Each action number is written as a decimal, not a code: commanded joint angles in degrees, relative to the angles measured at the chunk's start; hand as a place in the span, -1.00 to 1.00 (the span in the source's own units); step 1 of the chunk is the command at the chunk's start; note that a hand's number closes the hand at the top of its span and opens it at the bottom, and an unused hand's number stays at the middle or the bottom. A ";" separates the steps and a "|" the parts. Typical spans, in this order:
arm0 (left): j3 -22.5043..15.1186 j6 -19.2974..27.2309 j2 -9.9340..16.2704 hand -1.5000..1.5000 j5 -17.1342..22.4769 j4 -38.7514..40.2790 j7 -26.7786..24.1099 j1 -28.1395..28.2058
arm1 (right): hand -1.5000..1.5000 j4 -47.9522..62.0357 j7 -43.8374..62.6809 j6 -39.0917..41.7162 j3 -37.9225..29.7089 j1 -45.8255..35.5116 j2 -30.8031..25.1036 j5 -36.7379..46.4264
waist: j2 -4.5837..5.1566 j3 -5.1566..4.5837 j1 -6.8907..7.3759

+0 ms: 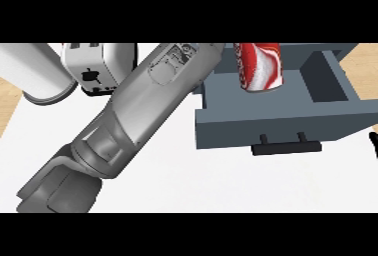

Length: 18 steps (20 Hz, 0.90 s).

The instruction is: Pick up the can, place it into the drawer and close the drawer

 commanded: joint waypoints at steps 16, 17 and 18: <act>-12.12 4.47 0.00 1.00 10.13 9.40 -9.61 1.41 | -1.00 0.11 2.47 -1.06 1.06 -3.36 -0.46 1.07 | 0.44 0.01 -2.12; -14.18 6.69 0.00 1.00 9.91 9.53 -8.67 0.59 | -1.00 1.90 2.22 -0.40 -0.67 -5.23 -2.16 -0.34 | 0.68 0.08 -3.17; -14.07 4.84 0.00 1.00 10.10 10.31 -8.88 0.78 | -1.00 3.73 -2.22 0.54 0.09 -3.11 -0.66 0.41 | 0.54 0.09 -2.32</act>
